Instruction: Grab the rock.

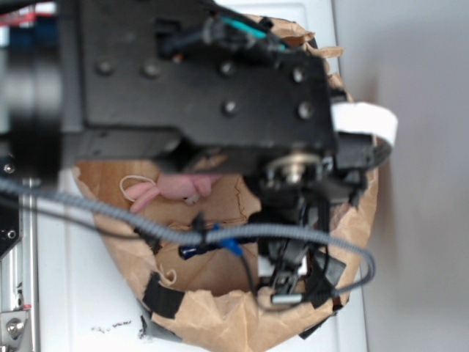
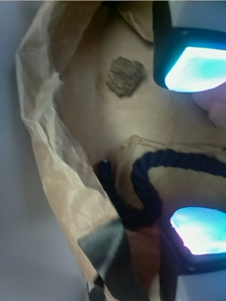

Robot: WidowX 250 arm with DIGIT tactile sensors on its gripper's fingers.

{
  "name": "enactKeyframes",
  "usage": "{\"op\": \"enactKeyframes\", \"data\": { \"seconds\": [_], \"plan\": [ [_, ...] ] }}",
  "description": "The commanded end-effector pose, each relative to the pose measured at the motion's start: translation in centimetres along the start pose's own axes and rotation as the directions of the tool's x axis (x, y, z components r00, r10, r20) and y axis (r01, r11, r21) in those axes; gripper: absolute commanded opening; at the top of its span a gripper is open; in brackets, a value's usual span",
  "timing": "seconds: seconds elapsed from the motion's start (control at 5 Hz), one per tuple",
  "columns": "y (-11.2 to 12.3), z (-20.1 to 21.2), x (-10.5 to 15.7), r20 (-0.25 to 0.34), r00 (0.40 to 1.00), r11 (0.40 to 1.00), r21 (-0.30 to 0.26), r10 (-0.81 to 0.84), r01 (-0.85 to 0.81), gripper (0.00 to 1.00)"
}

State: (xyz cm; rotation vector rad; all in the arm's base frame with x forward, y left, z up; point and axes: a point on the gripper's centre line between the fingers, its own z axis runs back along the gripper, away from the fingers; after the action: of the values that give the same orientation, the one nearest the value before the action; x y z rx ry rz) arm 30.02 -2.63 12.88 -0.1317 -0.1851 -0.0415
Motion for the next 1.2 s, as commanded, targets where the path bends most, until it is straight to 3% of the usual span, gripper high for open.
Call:
{"op": "enactKeyframes", "data": {
  "seconds": [0.0,1.0],
  "plan": [
    [2.5,-0.3,1.6,0.061,0.998,0.999,0.033,-0.008,0.006,1.0],
    [3.0,-1.6,1.5,0.069,0.998,0.999,0.048,-0.01,0.006,1.0]
  ]
}}
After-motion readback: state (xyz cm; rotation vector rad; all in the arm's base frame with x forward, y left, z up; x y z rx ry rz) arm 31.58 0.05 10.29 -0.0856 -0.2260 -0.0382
